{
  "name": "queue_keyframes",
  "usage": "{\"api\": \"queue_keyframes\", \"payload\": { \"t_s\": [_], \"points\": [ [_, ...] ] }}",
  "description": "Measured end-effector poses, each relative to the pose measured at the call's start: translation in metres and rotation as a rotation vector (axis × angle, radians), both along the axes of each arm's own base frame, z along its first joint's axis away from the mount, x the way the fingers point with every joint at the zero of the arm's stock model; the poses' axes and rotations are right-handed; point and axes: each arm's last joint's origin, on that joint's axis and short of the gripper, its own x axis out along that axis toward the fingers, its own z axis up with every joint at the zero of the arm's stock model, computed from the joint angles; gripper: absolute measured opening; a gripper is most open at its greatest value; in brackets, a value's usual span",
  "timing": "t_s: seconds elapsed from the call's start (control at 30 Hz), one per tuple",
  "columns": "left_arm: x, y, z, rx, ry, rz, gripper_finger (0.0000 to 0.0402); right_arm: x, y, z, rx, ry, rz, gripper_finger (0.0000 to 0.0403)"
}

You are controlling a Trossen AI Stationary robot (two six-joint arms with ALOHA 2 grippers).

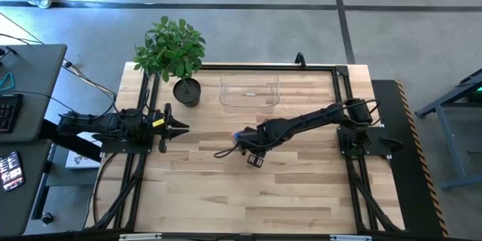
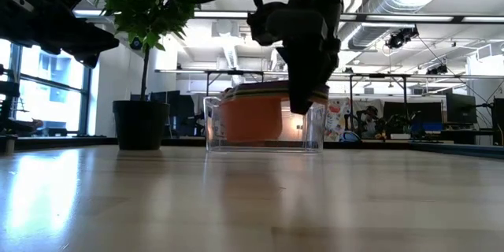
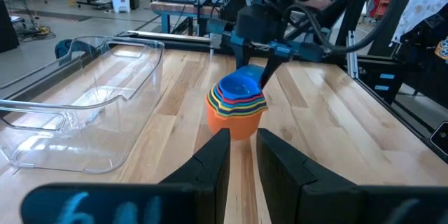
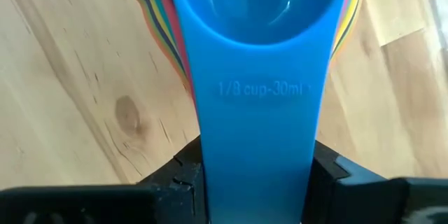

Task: Nest measuring cups in basket
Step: Put the stacked measuring cups into the transparent bin

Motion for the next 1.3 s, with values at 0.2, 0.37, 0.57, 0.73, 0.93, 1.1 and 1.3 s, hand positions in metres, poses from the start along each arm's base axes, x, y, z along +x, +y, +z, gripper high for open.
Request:
{"api": "queue_keyframes", "payload": {
  "t_s": [0.2,0.37,0.57,0.73,0.93,1.1,1.3],
  "points": [
    [0.0,0.0,0.0,0.0,0.0,0.0,0.0062,0.004,-0.008,0.015,-0.042,-0.004,0.023,0.0127],
    [0.0,0.0,0.0,0.0,0.0,0.0,0.0062,0.007,-0.022,0.026,-0.054,-0.026,0.039,0.0127],
    [0.0,0.0,0.0,0.0,0.0,0.0,0.0062,0.0,-0.043,0.05,-0.064,-0.085,0.045,0.0126],
    [0.0,0.0,0.0,0.0,-0.001,0.0,0.0062,-0.008,-0.071,0.07,-0.089,-0.13,0.04,0.0126],
    [0.0,0.0,0.0,0.0,0.0,0.0,0.0062,-0.015,-0.116,0.08,-0.126,-0.153,0.013,0.0126],
    [0.0,0.0,0.0,0.0,-0.001,0.0,0.0062,-0.019,-0.155,0.081,-0.141,-0.175,0.015,0.0126],
    [0.0,0.0,0.0,0.0,-0.001,0.0,0.0062,-0.027,-0.199,0.078,-0.132,-0.199,0.012,0.0126]
  ]
}}
